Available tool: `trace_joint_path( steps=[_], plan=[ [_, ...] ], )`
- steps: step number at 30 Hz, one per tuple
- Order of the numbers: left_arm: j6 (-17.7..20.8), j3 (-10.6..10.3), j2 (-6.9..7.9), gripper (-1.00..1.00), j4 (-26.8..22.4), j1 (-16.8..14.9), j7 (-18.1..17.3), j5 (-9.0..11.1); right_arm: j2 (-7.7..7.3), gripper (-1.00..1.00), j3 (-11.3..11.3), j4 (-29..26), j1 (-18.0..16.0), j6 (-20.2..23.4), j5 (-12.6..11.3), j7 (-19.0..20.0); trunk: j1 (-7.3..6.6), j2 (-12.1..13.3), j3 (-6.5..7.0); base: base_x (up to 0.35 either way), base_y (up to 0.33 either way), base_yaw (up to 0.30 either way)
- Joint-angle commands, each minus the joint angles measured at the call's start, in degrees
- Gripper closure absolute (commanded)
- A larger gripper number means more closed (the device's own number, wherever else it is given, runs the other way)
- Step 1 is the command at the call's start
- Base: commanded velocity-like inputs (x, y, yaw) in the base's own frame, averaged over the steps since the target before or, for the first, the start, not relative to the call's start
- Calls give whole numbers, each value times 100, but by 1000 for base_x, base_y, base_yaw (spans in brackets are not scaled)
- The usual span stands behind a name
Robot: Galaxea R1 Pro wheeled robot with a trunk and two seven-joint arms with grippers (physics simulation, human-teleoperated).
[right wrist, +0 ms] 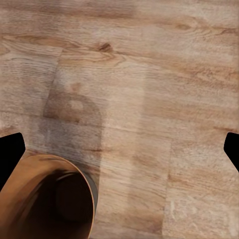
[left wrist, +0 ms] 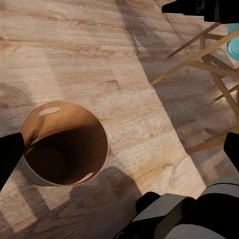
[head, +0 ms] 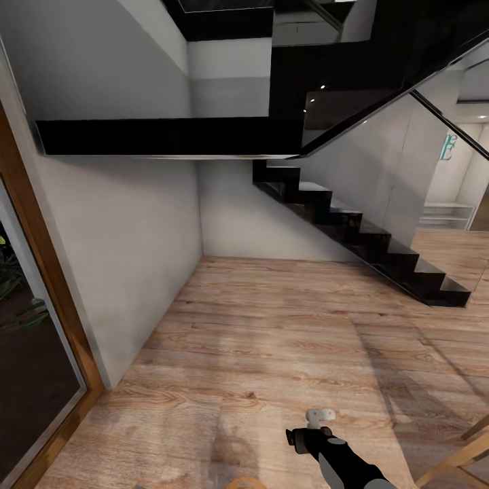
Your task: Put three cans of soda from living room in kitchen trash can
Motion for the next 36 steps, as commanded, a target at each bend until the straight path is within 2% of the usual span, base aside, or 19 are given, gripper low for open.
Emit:
trace_joint_path(
  steps=[1,14,36],
  plan=[
    [0,0,0,-100,0,0,0,0,0,-100,0,0,0,0,-2,0,0,0,0,0,0,0],
    [0,3,0,-100,-30,0,0,3,0,-100,-2,0,0,0,-3,0,0,0,0,0,0,0],
    [0,9,9,-100,-141,0,0,0,0,-100,7,0,0,0,0,0,483,-882,-551,0,0,0]
  ],
)
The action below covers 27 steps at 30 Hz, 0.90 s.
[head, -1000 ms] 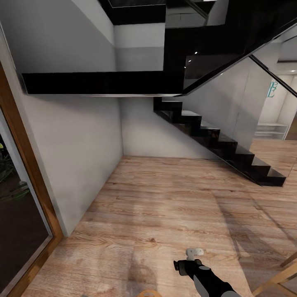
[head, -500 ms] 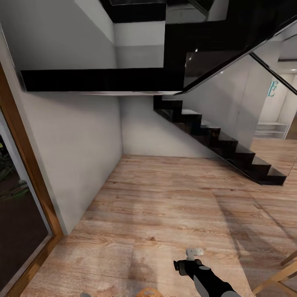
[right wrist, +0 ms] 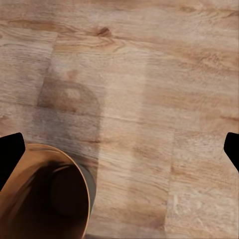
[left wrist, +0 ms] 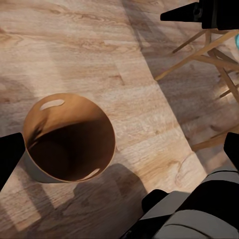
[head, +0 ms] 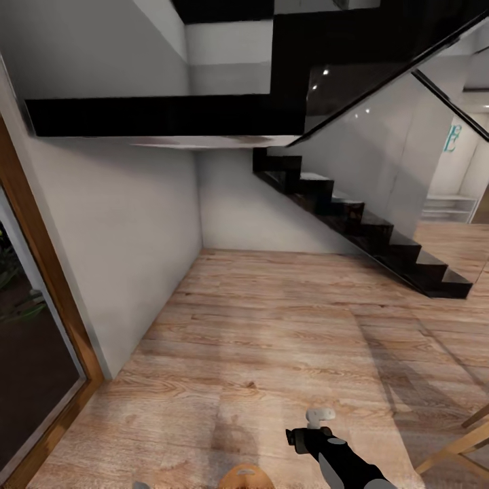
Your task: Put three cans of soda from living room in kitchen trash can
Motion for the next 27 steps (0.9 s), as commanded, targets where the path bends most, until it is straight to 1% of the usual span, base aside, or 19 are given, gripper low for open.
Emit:
trace_joint_path(
  steps=[1,27],
  plan=[
    [0,0,0,-100,0,0,0,1,0,-100,0,0,0,0,0,0,23,-42,-28,0,0,0],
    [0,0,18,-100,0,0,0,7,0,-100,9,0,0,0,0,7,594,-1085,-733,0,0,0]
  ],
)
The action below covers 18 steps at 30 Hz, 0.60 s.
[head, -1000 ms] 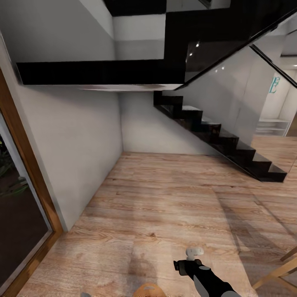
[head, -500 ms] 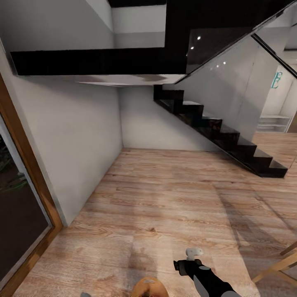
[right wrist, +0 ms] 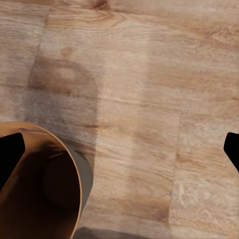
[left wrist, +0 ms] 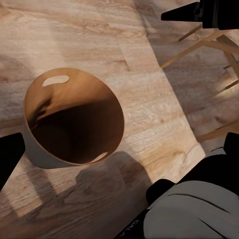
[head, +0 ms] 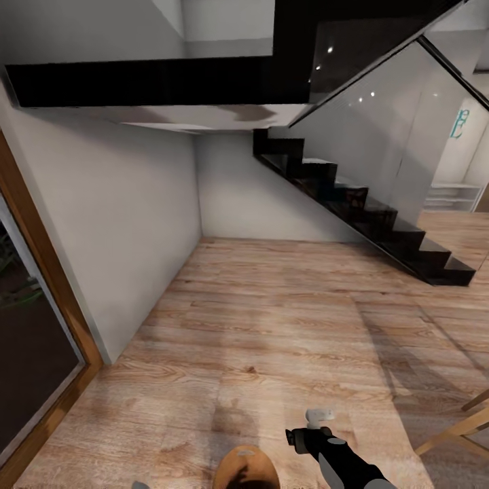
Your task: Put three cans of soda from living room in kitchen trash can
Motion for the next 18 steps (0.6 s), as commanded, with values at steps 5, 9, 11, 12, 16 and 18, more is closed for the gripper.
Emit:
trace_joint_path(
  steps=[5,9,11,12,16,18],
  plan=[
    [0,0,0,-100,0,0,0,3,0,-100,0,0,0,0,0,0,111,-202,-136,0,0,0],
    [0,0,3,-100,0,0,0,2,0,-100,0,0,0,0,0,1,111,-202,-173,0,0,0],
    [0,0,7,-100,0,0,0,3,0,-100,-4,0,0,0,0,1,111,-202,-189,0,0,0],
    [0,0,8,-100,0,0,0,4,0,-100,-4,0,0,0,0,1,111,-202,-195,0,13,0],
    [0,0,8,-100,0,0,0,4,0,-100,-7,0,0,0,0,2,111,-202,-212,-35,121,0],
    [0,0,9,-100,0,0,0,4,0,-100,-8,0,0,0,0,2,111,-202,-219,-68,201,0]
  ],
)
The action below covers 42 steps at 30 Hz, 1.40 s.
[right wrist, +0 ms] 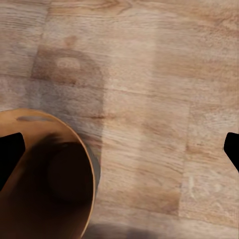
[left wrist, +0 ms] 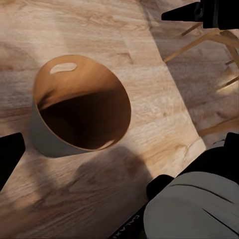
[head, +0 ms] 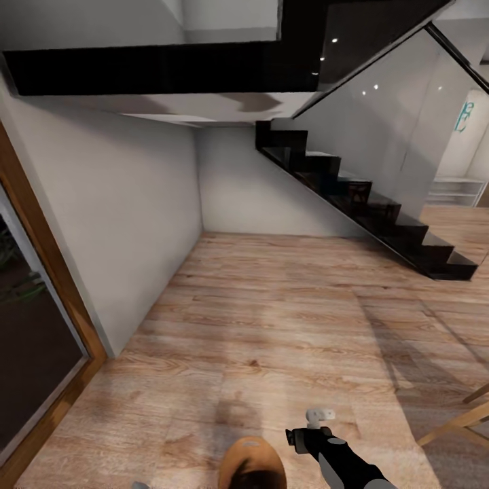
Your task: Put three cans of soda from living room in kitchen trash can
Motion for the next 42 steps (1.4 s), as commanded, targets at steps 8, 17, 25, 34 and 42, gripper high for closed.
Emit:
trace_joint_path(
  steps=[8,17,25,34,42],
  plan=[
    [0,0,0,-100,0,0,0,0,0,-100,0,0,0,0,0,0,0,0,-27,-18,99,0],
    [0,0,0,-100,-13,0,0,0,0,-100,0,0,0,0,0,0,0,0,-74,-1,73,0],
    [0,0,-1,-100,-17,0,0,0,0,-100,2,0,0,0,0,0,0,0,-144,0,2,0],
    [0,0,0,-100,-18,0,0,0,0,-100,7,0,0,0,0,0,110,-201,-317,0,0,0],
    [0,0,0,-100,-18,0,0,0,0,-100,8,0,0,0,0,0,285,-521,-536,0,0,0]
  ],
)
